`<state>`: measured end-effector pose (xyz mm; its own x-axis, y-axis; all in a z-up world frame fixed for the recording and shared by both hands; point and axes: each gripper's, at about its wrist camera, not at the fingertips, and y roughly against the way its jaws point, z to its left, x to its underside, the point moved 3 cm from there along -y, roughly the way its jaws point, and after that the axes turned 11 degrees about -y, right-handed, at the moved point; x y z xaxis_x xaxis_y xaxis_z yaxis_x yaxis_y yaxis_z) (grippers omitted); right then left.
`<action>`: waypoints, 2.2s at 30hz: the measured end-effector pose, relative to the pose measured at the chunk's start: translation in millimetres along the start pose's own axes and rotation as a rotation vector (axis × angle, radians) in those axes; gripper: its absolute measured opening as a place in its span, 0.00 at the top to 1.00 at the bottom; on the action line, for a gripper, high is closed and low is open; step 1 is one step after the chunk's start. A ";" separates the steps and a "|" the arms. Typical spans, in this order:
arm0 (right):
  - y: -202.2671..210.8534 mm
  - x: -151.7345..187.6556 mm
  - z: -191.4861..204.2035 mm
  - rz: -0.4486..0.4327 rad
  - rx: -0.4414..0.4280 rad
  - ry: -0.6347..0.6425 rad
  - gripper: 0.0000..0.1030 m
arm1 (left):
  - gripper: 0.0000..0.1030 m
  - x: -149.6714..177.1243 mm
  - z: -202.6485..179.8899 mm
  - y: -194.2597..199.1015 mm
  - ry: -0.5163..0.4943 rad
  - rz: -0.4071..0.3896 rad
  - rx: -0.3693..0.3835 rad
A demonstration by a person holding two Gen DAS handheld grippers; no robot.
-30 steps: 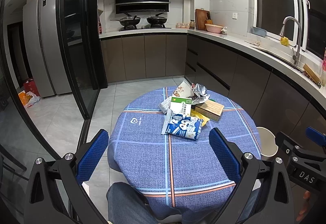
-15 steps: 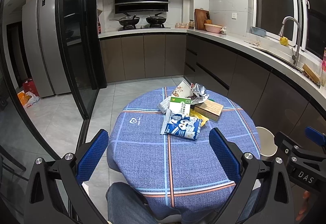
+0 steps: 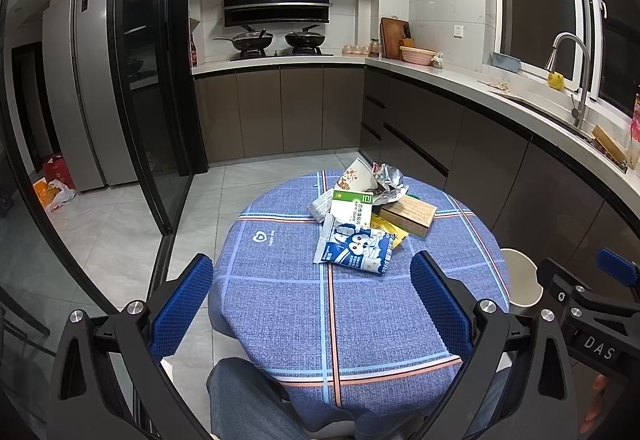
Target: Collect trash
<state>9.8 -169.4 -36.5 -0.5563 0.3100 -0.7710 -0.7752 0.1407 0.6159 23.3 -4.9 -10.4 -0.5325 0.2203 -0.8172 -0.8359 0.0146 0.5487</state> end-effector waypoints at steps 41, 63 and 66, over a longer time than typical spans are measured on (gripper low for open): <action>-8.7 4.9 -3.9 0.012 0.005 -0.006 0.03 | 0.08 1.1 -4.7 -8.5 0.009 0.015 0.023; -21.1 0.6 1.8 0.037 0.008 -0.005 0.03 | 0.08 0.6 2.4 -27.6 0.019 0.051 0.041; -24.3 0.3 1.9 0.041 0.008 -0.005 0.03 | 0.08 0.7 3.3 -29.1 0.020 0.055 0.041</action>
<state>29.0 -171.0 -51.4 -0.5859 0.3199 -0.7446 -0.7496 0.1354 0.6479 47.6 -2.0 -26.3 -0.5800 0.2026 -0.7890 -0.7997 0.0432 0.5989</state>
